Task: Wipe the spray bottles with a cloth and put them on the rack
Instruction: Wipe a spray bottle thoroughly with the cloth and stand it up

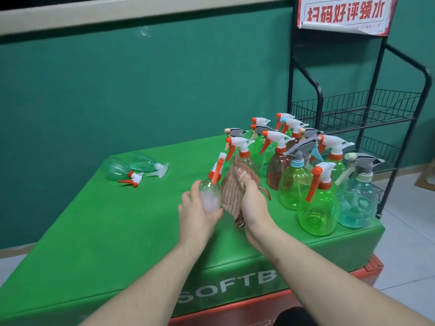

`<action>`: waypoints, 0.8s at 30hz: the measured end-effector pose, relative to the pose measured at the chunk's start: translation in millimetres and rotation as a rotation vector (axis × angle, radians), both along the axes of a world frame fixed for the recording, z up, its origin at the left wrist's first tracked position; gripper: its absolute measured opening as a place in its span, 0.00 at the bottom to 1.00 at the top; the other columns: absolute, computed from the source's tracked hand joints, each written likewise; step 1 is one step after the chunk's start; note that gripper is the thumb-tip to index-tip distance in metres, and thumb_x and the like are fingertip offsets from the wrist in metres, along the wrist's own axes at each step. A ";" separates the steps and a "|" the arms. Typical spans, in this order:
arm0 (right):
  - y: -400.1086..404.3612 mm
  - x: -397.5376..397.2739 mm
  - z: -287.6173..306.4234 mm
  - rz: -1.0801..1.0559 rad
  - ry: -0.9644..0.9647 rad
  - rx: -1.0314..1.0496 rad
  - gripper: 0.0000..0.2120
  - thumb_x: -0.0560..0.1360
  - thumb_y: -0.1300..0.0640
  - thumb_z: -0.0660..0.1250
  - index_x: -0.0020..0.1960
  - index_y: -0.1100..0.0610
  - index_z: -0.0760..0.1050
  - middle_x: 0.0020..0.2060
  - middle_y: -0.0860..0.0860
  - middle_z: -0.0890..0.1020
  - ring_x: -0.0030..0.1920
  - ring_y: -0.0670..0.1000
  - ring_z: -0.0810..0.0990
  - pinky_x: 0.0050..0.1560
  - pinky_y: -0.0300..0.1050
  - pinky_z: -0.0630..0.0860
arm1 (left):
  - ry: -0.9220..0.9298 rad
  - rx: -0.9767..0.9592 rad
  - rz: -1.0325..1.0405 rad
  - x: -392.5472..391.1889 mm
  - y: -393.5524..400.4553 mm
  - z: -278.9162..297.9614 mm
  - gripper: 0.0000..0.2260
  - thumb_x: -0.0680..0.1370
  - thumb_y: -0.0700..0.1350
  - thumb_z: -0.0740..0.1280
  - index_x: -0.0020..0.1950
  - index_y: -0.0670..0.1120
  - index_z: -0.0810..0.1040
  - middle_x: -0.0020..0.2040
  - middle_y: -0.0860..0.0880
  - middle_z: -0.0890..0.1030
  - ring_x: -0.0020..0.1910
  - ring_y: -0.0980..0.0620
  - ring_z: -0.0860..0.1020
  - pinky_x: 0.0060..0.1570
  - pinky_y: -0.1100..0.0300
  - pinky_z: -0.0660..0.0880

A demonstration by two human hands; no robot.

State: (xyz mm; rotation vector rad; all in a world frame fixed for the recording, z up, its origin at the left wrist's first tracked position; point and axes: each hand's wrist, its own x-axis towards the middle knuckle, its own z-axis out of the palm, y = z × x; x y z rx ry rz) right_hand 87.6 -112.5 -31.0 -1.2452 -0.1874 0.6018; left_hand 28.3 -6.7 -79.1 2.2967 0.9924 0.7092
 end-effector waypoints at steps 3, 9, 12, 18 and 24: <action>-1.2 -2.0 8.4 -0.007 0.000 0.082 0.17 0.85 0.49 0.56 0.47 0.52 0.80 0.54 0.48 0.84 0.60 0.50 0.81 0.70 0.50 0.72 | 0.030 0.043 -0.044 7.0 -7.1 0.6 0.40 0.77 0.51 0.74 0.83 0.50 0.56 0.66 0.41 0.68 0.62 0.40 0.70 0.64 0.51 0.67; -13.4 2.3 2.6 0.043 -0.029 0.098 0.19 0.85 0.51 0.56 0.44 0.55 0.81 0.40 0.42 0.87 0.48 0.43 0.84 0.55 0.44 0.77 | 0.092 0.088 -0.052 23.2 -16.0 3.9 0.37 0.80 0.44 0.68 0.83 0.49 0.50 0.68 0.41 0.65 0.64 0.38 0.67 0.65 0.46 0.68; -20.8 8.5 -0.8 0.044 -0.027 0.108 0.20 0.85 0.53 0.56 0.45 0.56 0.83 0.46 0.48 0.88 0.54 0.50 0.84 0.65 0.52 0.76 | 0.102 0.085 -0.046 31.1 -17.1 5.0 0.36 0.81 0.43 0.67 0.83 0.49 0.51 0.69 0.40 0.65 0.65 0.38 0.67 0.64 0.45 0.68; -38.1 23.6 -13.1 -0.046 0.004 0.085 0.19 0.84 0.54 0.57 0.41 0.55 0.82 0.37 0.45 0.87 0.43 0.46 0.84 0.46 0.43 0.79 | -0.007 -0.156 -0.006 48.0 -14.4 1.7 0.34 0.80 0.47 0.69 0.82 0.52 0.55 0.72 0.41 0.64 0.69 0.37 0.67 0.68 0.47 0.66; -47.9 34.8 -37.9 -0.133 0.163 0.139 0.18 0.86 0.51 0.55 0.47 0.54 0.79 0.35 0.44 0.86 0.44 0.47 0.83 0.44 0.43 0.77 | -0.031 -0.276 0.035 65.1 -17.7 -4.8 0.37 0.76 0.55 0.73 0.79 0.58 0.56 0.73 0.47 0.67 0.67 0.41 0.72 0.71 0.47 0.63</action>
